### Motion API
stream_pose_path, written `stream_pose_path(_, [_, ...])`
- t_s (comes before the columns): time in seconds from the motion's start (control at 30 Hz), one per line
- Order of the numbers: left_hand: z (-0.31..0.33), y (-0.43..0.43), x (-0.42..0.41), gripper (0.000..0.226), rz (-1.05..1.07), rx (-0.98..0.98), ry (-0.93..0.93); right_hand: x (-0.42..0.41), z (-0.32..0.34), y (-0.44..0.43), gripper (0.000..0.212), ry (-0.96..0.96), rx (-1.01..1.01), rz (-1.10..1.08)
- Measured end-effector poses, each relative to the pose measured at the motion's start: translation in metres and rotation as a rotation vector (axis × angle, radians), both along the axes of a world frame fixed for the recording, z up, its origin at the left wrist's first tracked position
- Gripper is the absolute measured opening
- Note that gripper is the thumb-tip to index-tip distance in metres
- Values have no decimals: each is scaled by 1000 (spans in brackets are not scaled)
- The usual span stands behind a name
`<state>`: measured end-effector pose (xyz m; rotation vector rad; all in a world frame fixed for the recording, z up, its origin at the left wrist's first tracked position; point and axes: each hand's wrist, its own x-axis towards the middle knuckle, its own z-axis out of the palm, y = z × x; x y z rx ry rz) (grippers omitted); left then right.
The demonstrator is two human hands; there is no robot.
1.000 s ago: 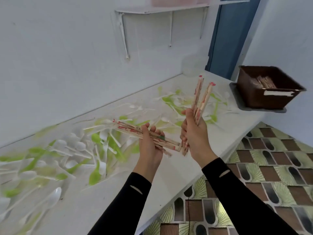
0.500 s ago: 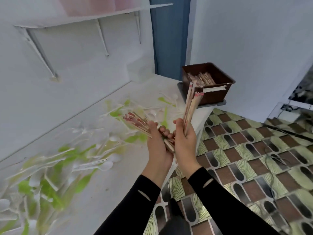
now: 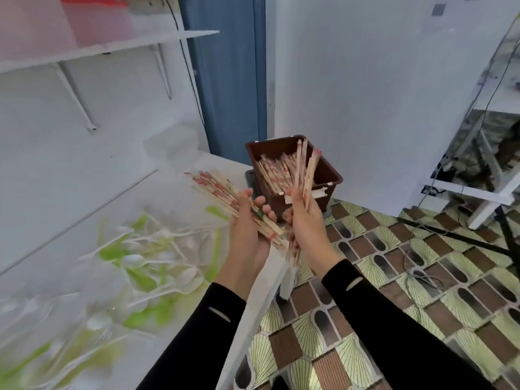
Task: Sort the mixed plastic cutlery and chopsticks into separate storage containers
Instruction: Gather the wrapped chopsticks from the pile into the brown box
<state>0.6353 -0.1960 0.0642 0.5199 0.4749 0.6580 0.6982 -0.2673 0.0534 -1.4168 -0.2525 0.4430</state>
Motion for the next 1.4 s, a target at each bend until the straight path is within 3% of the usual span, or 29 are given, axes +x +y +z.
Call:
stream_pose_path(0.33, [15,66,140,15,-35,251,-18,149,36,46,28,-169,-19,32])
stream_pose_path(0.6, [-27,103,200,28,-90,466,287,215,3,82,28,-256,-151,11])
stream_pose_path(0.7, [-47,110,214,25,-259,458,493,229,-26,88,26,-205,-291,125])
stream_pose_path(0.77, [-55,109,217,21,-410,462,571,235,-40,87,26,-268,-551,222])
stream_pose_path(0.87, [-60,110,221,25,-467,650,691,241,-48,86,30,-378,-724,150])
stream_pose_path(0.97, [-59,110,218,39,-408,742,754,240,-51,87,25,-386,-718,126])
stream_pose_path(1.07, [-65,108,218,81,-386,871,704,237,-52,87,33,-375,-669,98])
stream_pose_path(1.13, [-69,104,221,97,-352,987,684,237,-51,87,44,-434,-712,97])
stream_pose_path(1.23, [-69,101,223,92,-297,1210,824,234,-50,86,43,-568,-824,110])
stream_pose_path(1.4, [-66,100,222,68,-407,1407,1107,232,-50,89,14,-704,-920,139])
